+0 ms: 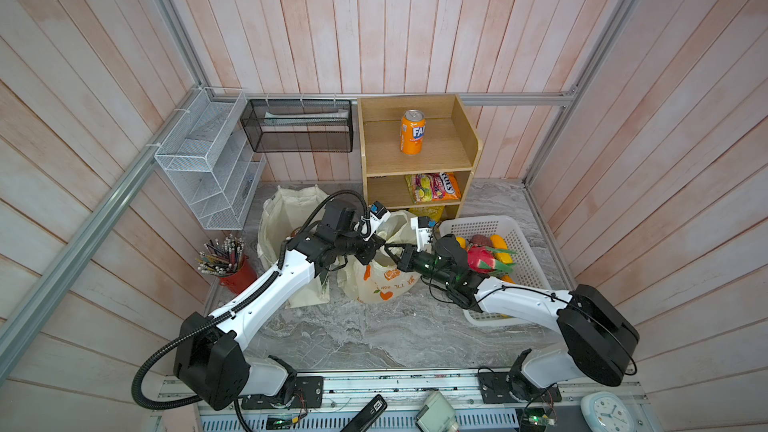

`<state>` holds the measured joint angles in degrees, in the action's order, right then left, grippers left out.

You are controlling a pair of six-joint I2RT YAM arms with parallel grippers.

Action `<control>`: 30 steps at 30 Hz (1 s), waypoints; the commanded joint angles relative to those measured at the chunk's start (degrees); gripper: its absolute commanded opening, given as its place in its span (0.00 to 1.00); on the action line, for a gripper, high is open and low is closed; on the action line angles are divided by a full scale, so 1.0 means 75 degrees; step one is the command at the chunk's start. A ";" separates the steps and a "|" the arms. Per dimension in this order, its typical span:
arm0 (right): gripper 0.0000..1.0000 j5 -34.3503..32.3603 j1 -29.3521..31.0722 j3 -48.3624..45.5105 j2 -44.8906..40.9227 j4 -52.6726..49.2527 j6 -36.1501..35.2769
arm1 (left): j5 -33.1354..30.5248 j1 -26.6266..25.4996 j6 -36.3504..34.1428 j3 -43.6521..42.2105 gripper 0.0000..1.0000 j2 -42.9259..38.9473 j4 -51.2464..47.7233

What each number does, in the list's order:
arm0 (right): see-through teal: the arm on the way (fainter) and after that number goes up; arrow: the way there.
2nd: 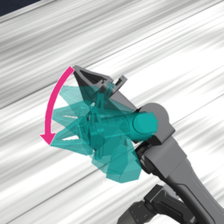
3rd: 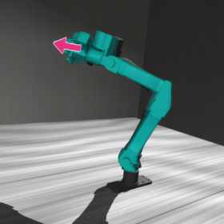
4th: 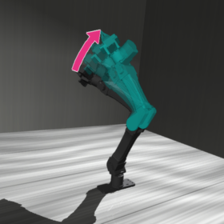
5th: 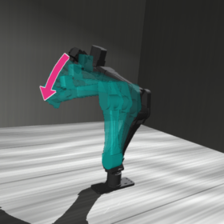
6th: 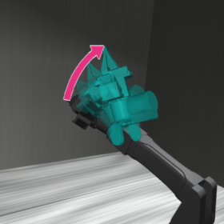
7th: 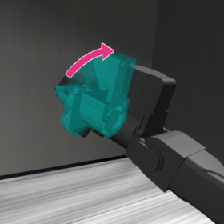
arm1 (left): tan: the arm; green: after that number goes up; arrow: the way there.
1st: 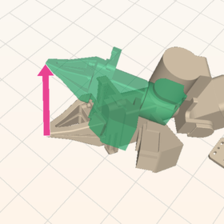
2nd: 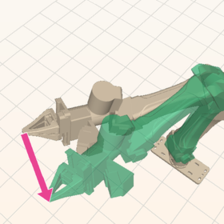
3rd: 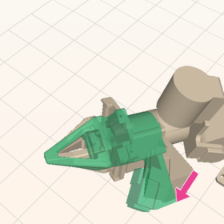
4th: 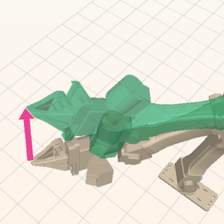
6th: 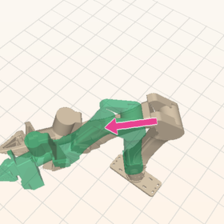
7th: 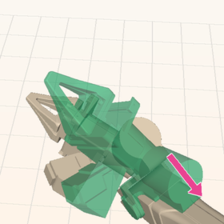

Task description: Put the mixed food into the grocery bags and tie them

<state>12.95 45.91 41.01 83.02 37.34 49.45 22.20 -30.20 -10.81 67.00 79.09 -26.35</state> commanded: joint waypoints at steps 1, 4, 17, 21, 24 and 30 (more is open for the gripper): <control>0.37 0.0262 -0.0119 -0.0271 -0.0662 -0.0312 0.0173 | -0.0050 0.0050 0.0001 0.0085 0.00 -0.0391 0.0726; 0.45 0.0393 -0.0362 -0.0459 -0.1430 -0.0726 0.0395 | 0.0051 0.0040 -0.0121 0.0061 0.00 -0.0574 0.0912; 0.57 0.0587 -0.0578 0.0563 -0.2455 -0.1924 0.1185 | 0.0354 -0.0195 -0.0810 -0.1105 0.00 -0.1530 0.3067; 0.54 0.0857 -0.0578 0.0562 -0.2189 -0.1269 0.1814 | 0.0369 -0.0292 -0.0915 -0.1451 0.00 -0.1729 0.3606; 0.57 0.1165 -0.0577 0.0486 -0.1980 -0.0656 0.2415 | 0.0302 -0.0387 -0.0952 -0.1615 0.00 -0.1780 0.3831; 0.60 0.1158 -0.0523 0.0282 -0.1983 -0.0180 0.2901 | 0.0263 -0.0439 -0.0915 -0.1773 0.00 -0.1744 0.4068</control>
<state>20.53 41.82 43.72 68.84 31.97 68.58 23.75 -33.26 -16.84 54.46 66.63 0.67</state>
